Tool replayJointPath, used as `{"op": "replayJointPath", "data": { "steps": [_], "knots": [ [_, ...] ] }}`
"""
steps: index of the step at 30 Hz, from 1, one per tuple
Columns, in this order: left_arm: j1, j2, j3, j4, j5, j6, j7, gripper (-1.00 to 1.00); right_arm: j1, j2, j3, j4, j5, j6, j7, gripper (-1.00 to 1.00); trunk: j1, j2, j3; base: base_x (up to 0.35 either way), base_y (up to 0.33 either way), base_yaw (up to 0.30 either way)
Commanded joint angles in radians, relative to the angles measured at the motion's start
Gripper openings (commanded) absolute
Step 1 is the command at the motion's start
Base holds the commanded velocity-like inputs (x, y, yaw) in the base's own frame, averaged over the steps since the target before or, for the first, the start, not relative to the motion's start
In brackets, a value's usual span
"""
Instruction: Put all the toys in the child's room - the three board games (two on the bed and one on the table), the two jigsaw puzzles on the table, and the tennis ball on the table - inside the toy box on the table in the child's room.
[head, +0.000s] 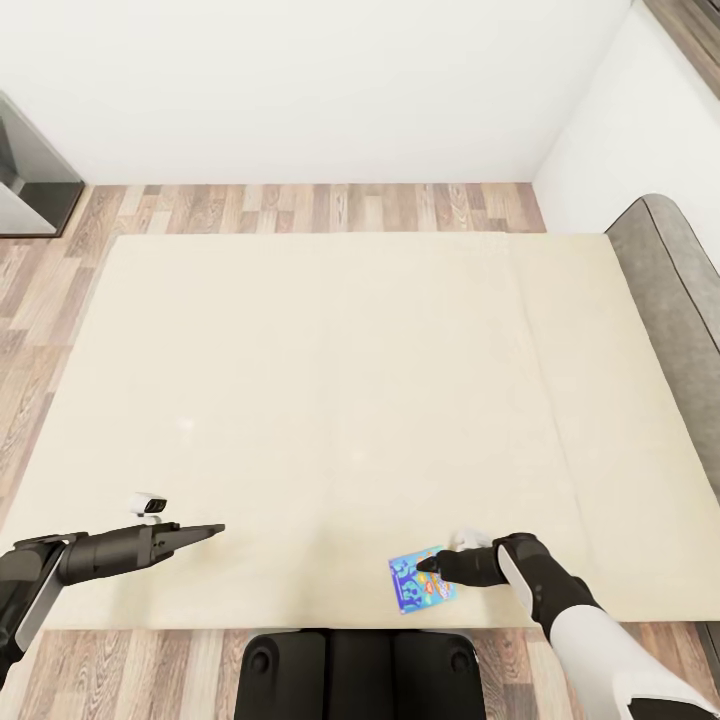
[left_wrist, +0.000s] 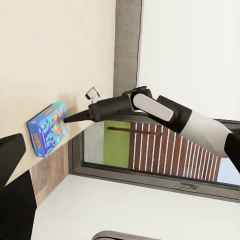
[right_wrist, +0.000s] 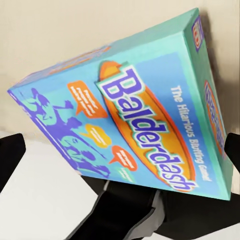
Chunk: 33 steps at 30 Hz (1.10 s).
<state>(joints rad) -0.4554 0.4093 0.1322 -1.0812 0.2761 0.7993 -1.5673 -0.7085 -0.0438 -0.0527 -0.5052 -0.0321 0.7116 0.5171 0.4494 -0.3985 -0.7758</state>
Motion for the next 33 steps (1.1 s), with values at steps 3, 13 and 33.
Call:
{"op": "replayJointPath", "data": {
  "steps": [3,13,33],
  "knots": [
    [0.000,0.000,0.000,0.000,0.000,0.011,-0.004,1.00,0.000,0.007,-0.003,-0.001,-0.003,0.007,0.001,1.00,0.001,-0.002,-0.001,0.000,0.000,0.000],
    [0.000,0.002,0.000,0.000,0.000,0.011,-0.004,1.00,0.000,0.026,-0.004,0.008,0.000,-0.036,0.003,1.00,0.001,-0.002,-0.001,0.000,0.000,0.000],
    [0.000,0.002,0.000,0.000,0.000,0.011,-0.004,1.00,0.000,0.026,-0.006,0.010,-0.002,-0.035,0.066,1.00,0.001,-0.002,-0.001,0.000,0.000,0.000]
  ]
}}
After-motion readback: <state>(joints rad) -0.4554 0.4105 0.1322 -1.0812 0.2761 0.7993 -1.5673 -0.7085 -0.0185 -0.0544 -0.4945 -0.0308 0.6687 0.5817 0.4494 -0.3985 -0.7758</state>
